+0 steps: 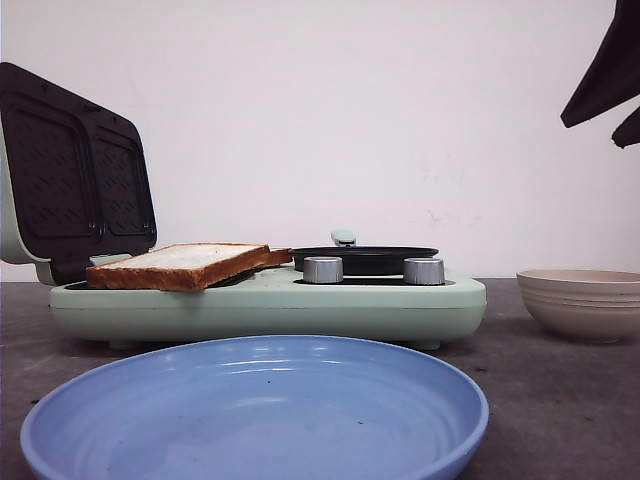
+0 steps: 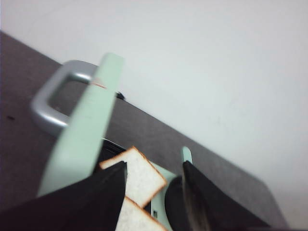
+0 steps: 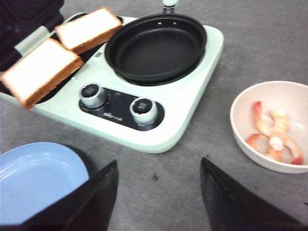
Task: Make breakfast with bread and shrimp
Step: 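Move the left gripper to the sandwich maker lid handle and grasp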
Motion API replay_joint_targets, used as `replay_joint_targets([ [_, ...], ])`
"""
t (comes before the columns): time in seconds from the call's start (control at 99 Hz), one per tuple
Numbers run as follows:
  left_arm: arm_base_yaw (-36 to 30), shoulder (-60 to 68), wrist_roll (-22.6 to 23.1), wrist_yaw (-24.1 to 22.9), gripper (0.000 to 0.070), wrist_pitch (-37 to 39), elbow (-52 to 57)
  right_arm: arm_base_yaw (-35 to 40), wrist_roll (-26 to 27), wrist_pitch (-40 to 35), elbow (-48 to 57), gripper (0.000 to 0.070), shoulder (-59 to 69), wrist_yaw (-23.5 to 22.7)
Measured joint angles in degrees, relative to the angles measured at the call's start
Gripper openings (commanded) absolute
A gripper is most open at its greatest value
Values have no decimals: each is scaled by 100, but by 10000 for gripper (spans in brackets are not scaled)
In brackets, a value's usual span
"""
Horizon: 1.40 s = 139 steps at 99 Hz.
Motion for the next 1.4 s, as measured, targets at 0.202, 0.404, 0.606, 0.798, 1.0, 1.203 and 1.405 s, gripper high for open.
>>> replay_joint_targets([
  [0.202,938,9,-627,769,196,107,0,0,-42,0,0,318,0,-144],
  [0.404,1742,142,-1158,1427,247,116,0,-2,-44,0,0,318,0,-323],
  [0.606,2356,435,-1652,1941,281,229,0,-2,-105,20,0,318,0,-435],
  [0.798,2570,979,-2164,2629,280,870,0,-2,-131,59,0,318,0,-442],
  [1.0,2573,1589,-2483,2820,281,1141,0,-2,-131,125,0,318,0,-442],
  [1.203,2573,1762,-2544,2837,325,1145,0,-2,-131,122,0,318,0,-442],
  [1.405,2573,1919,-2542,2726,365,1150,0,-2,-131,122,0,318,0,-442],
])
